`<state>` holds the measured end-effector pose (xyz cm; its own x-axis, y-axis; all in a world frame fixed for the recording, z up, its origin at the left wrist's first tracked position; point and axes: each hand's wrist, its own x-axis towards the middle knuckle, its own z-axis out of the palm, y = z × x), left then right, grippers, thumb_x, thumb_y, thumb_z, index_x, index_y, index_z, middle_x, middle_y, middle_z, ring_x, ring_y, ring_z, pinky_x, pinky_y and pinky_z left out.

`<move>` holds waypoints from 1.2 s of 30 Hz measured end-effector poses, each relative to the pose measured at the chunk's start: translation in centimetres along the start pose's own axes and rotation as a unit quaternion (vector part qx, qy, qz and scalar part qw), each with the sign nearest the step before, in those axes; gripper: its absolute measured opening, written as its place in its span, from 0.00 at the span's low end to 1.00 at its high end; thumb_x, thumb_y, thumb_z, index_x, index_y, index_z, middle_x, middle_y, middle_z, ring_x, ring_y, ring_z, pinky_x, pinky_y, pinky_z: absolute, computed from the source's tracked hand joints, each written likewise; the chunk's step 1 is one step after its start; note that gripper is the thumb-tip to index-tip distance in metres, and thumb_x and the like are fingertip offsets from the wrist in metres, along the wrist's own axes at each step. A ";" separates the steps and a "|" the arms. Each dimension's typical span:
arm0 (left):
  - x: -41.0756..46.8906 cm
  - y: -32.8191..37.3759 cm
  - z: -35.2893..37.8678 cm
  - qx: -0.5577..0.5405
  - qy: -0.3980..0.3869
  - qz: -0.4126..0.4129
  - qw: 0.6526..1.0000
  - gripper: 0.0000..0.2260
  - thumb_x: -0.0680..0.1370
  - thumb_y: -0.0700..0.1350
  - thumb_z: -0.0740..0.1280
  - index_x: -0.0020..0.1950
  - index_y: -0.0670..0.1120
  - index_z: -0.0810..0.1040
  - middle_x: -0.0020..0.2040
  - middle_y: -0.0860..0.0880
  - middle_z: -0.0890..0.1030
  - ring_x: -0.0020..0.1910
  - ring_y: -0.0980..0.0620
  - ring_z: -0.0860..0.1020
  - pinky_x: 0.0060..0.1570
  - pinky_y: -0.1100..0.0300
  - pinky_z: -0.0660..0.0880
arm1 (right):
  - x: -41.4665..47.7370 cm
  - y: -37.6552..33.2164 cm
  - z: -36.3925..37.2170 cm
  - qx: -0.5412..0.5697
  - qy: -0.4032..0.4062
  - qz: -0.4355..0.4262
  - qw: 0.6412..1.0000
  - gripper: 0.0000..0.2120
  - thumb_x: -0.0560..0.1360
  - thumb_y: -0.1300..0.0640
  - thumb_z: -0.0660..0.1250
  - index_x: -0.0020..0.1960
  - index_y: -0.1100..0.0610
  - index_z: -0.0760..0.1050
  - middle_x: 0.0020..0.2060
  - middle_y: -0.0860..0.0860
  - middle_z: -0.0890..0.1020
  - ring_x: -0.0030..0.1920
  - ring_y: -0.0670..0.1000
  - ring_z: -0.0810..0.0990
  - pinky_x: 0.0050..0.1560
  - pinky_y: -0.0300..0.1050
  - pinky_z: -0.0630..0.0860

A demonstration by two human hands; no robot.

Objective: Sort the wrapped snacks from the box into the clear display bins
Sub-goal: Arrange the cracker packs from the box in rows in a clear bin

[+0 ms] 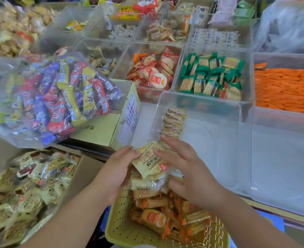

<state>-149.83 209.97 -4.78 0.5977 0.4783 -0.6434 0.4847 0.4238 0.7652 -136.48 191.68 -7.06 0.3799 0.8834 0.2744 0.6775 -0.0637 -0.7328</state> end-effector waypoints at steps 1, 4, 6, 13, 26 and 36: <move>0.5 0.5 0.4 0.031 -0.021 -0.002 0.999 0.14 0.69 0.55 0.73 0.52 0.54 0.85 0.53 0.44 0.87 0.50 0.45 0.86 0.48 0.49 0.80 | 0.5 0.4 -0.2 -0.030 0.006 -0.025 0.999 0.34 0.67 0.67 0.76 0.70 0.48 0.76 0.77 0.50 0.67 0.75 0.55 0.67 0.70 0.56 0.70; 2.4 2.1 1.9 0.113 -0.041 -0.008 0.993 0.21 0.69 0.64 0.72 0.54 0.52 0.85 0.54 0.43 0.86 0.54 0.43 0.85 0.60 0.42 0.78 | 1.5 2.0 -1.2 -0.067 0.015 -0.059 0.996 0.30 0.65 0.71 0.76 0.66 0.56 0.80 0.70 0.53 0.76 0.71 0.58 0.74 0.70 0.55 0.72; 4.2 3.1 3.0 0.146 -0.028 -0.018 0.989 0.26 0.71 0.71 0.66 0.57 0.55 0.85 0.56 0.46 0.86 0.59 0.42 0.83 0.64 0.40 0.75 | 1.8 3.4 -2.2 -0.078 0.037 -0.041 0.995 0.29 0.66 0.71 0.73 0.66 0.57 0.80 0.65 0.53 0.80 0.66 0.56 0.78 0.68 0.49 0.73; 12.4 6.6 6.9 0.372 -0.052 0.066 0.925 0.18 0.79 0.60 0.69 0.68 0.63 0.72 0.55 0.56 0.77 0.47 0.54 0.78 0.39 0.60 0.69 | 2.4 10.5 -4.7 -0.140 0.145 0.248 0.948 0.14 0.79 0.53 0.69 0.64 0.52 0.79 0.49 0.54 0.84 0.50 0.57 0.79 0.43 0.46 0.72; 21.7 9.3 13.8 0.531 -0.131 0.129 0.827 0.18 0.76 0.44 0.74 0.65 0.51 0.76 0.47 0.56 0.75 0.38 0.48 0.80 0.33 0.58 0.74 | 1.1 15.3 -2.5 -0.110 0.170 0.364 0.909 0.11 0.81 0.49 0.66 0.57 0.54 0.78 0.39 0.50 0.80 0.37 0.52 0.70 0.34 0.45 0.63; 23.3 8.5 12.9 0.547 -0.116 0.062 0.826 0.25 0.75 0.44 0.71 0.73 0.50 0.74 0.44 0.54 0.77 0.42 0.52 0.79 0.36 0.58 0.75 | 6.2 15.6 -4.8 -0.099 0.156 0.295 0.937 0.13 0.82 0.54 0.64 0.65 0.54 0.78 0.53 0.53 0.84 0.52 0.57 0.79 0.49 0.49 0.75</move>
<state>-123.54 214.78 -12.95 0.7310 0.2513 -0.6344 0.6219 -0.6281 0.4677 -120.49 193.97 -13.81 0.8700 0.4906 0.0486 0.3833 -0.6110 -0.6927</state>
